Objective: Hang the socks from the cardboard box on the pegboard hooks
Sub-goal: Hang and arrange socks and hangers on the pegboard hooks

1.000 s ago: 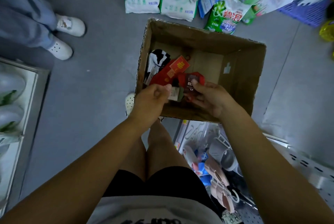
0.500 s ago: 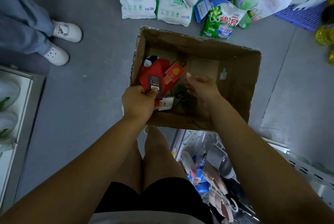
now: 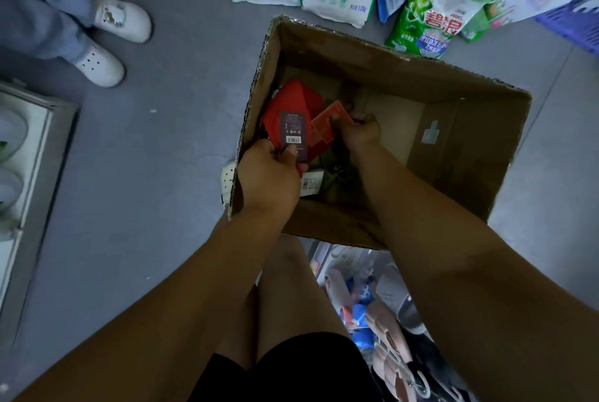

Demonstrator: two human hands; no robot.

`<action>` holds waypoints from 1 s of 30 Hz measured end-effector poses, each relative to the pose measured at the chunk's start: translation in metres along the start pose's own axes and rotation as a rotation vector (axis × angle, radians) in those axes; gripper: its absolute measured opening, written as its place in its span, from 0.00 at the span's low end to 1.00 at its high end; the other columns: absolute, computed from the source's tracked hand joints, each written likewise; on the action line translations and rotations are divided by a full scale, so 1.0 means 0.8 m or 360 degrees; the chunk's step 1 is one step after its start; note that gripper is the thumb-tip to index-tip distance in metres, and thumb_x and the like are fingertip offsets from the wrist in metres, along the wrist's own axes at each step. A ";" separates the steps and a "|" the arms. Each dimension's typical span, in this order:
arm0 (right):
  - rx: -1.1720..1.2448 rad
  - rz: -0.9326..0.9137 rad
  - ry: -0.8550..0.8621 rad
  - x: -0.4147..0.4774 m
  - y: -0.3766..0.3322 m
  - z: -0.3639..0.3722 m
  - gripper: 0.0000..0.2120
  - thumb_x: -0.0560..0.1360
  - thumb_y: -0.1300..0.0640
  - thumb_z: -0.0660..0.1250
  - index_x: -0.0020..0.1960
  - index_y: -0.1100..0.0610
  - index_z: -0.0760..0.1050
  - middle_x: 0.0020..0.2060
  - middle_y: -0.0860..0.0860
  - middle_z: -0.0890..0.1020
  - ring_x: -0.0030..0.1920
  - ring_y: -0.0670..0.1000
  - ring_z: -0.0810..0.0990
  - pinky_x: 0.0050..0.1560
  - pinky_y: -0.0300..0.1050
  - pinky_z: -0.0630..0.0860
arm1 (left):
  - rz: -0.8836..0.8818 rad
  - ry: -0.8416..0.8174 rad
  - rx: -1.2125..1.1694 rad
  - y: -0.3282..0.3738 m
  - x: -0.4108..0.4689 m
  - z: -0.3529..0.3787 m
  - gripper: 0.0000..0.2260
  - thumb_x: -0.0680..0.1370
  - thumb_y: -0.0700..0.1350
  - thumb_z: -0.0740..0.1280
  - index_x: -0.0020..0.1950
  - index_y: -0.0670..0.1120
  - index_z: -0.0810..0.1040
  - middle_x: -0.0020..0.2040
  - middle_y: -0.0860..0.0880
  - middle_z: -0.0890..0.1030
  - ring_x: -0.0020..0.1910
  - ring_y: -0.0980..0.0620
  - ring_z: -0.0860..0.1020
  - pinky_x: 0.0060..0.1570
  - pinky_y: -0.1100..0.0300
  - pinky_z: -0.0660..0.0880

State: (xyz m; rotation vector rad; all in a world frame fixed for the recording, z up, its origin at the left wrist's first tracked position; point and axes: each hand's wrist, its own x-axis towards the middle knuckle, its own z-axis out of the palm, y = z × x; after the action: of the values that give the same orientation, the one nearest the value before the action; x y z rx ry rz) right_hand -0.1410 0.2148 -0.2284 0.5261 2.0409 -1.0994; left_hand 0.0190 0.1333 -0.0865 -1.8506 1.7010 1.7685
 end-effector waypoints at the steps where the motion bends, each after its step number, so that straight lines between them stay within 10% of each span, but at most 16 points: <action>1: 0.0014 -0.0008 0.0021 -0.002 0.000 0.000 0.15 0.73 0.59 0.76 0.54 0.56 0.72 0.48 0.53 0.81 0.48 0.52 0.81 0.45 0.42 0.80 | 0.0000 -0.0001 -0.0018 0.000 0.000 0.000 0.03 0.82 0.49 0.66 0.52 0.52 0.79 0.42 0.55 0.85 0.41 0.57 0.85 0.49 0.50 0.84; 14: 0.0273 -0.0328 -0.0065 -0.148 -0.023 -0.092 0.12 0.73 0.58 0.76 0.50 0.57 0.74 0.52 0.54 0.86 0.54 0.52 0.85 0.52 0.50 0.83 | 0.0191 -0.0319 -0.0124 0.063 -0.057 -0.044 0.22 0.79 0.43 0.72 0.63 0.55 0.62 0.53 0.46 0.85 0.44 0.49 0.87 0.49 0.49 0.84; 21: 0.0172 -0.0732 0.0417 -0.297 -0.058 -0.170 0.08 0.73 0.56 0.76 0.48 0.51 0.77 0.44 0.43 0.83 0.44 0.36 0.82 0.44 0.34 0.81 | 0.0255 -0.0842 -0.0098 0.127 -0.120 -0.076 0.04 0.81 0.43 0.69 0.55 0.48 0.80 0.46 0.48 0.87 0.44 0.49 0.87 0.45 0.57 0.84; 30: 0.0930 -0.0924 0.1047 -0.496 -0.058 -0.195 0.08 0.73 0.63 0.76 0.45 0.53 0.78 0.37 0.45 0.83 0.38 0.43 0.78 0.43 0.40 0.77 | 0.0587 -0.1480 0.0103 0.194 -0.214 -0.107 0.12 0.84 0.46 0.64 0.58 0.38 0.79 0.50 0.44 0.88 0.50 0.47 0.86 0.50 0.57 0.83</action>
State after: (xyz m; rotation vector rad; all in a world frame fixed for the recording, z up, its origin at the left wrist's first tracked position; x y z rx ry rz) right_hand 0.0165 0.3174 0.1569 0.6584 2.5018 -2.1282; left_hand 0.0125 0.1226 0.1594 -0.4843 1.6664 2.1361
